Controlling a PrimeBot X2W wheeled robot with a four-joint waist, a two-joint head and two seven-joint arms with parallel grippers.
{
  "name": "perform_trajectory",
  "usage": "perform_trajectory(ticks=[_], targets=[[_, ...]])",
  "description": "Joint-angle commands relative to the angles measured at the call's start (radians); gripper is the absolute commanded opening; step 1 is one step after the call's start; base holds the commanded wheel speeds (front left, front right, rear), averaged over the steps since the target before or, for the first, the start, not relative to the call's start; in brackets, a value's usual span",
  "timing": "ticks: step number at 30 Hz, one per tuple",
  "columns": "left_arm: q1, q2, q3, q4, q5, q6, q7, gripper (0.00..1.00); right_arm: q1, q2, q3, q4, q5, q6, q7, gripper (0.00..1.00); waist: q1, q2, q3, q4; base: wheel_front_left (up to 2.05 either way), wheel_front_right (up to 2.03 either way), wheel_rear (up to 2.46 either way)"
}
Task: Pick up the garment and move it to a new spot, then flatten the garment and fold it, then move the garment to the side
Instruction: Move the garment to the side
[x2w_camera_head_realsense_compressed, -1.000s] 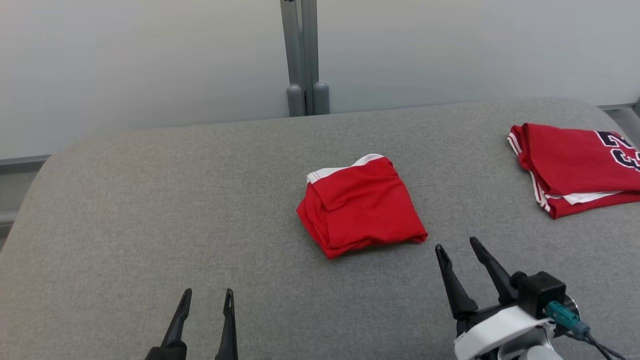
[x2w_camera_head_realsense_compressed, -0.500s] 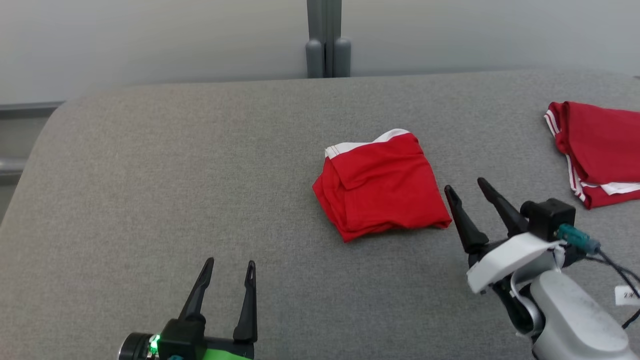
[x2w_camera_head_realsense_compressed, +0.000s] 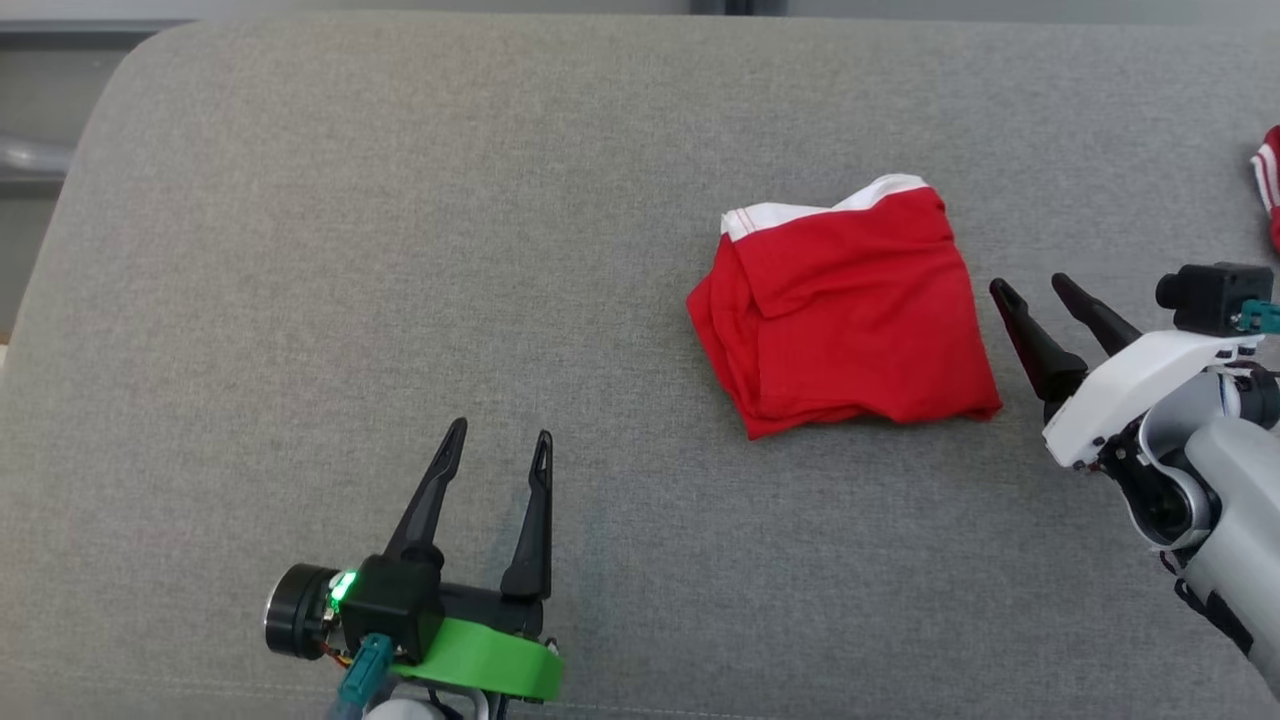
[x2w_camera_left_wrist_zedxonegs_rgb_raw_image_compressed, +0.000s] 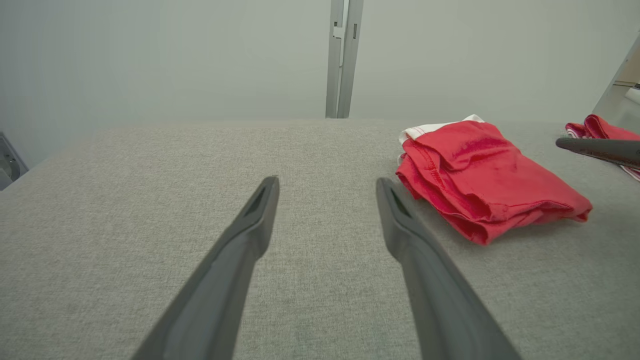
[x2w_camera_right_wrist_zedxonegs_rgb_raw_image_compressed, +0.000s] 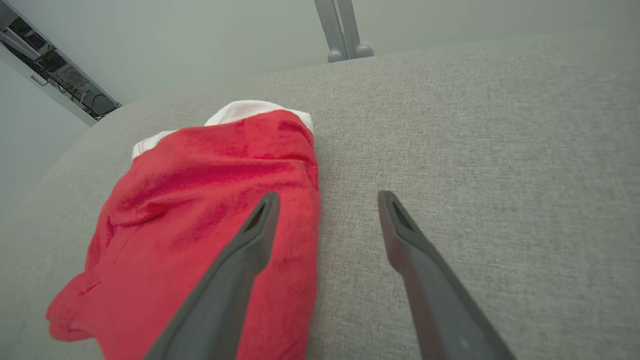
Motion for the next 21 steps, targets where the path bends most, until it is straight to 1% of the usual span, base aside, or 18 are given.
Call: perform_trajectory(ticks=[1, 6, 10, 11, 12, 13, 18, 21], targets=[[-0.025, 0.002, -0.005, -0.004, 0.0, 0.003, 0.0, 1.0, -0.024, -0.018, 0.023, -0.005, 0.031, 0.0, 0.011, 1.0, 0.0, 0.0, 0.067, 0.049, 0.0, 0.0, 0.0], [-0.049, 0.002, -0.016, -0.006, -0.005, 0.009, 0.0, 1.0, -0.07, -0.051, 0.088, -0.004, 0.104, 0.0, 0.022, 1.0, 0.0, 0.0, 0.095, 0.059, 0.0, 0.0, 0.0], [-0.062, 0.002, -0.021, -0.002, -0.008, 0.015, 0.0, 1.0, -0.098, -0.048, 0.143, 0.024, 0.143, 0.0, 0.031, 1.0, 0.0, 0.0, 0.109, 0.069, 0.0, 0.0, 0.0], [-0.064, 0.002, -0.021, -0.001, -0.008, 0.017, 0.0, 1.0, -0.106, -0.047, 0.159, 0.03, 0.151, 0.0, 0.033, 0.68, 0.0, 0.0, 0.111, 0.071, 0.0, 0.0, 0.0], [-0.065, 0.002, -0.021, 0.0, -0.008, 0.017, 0.0, 1.0, -0.111, -0.047, 0.17, 0.034, 0.156, 0.0, 0.03, 0.28, 0.0, 0.0, 0.112, 0.072, 0.0, 0.0, 0.0], [-0.068, 0.002, -0.02, 0.001, -0.008, 0.018, 0.0, 1.0, -0.115, -0.046, 0.185, 0.037, 0.165, 0.0, 0.024, 0.0, 0.0, 0.0, 0.113, 0.072, 0.0, 0.0, 0.0], [-0.055, 0.002, -0.007, 0.007, 0.003, 0.02, 0.0, 1.0, -0.138, -0.07, 0.253, 0.047, 0.15, 0.0, -0.035, 0.0, 0.0, 0.0, 0.095, 0.054, 0.0, 0.0, 0.0], [-0.037, 0.003, 0.006, 0.006, 0.017, 0.013, 0.0, 1.0, -0.149, -0.103, 0.288, 0.053, 0.135, 0.0, -0.068, 0.0, 0.0, 0.0, 0.079, 0.022, 0.0, 0.0, 0.0]])
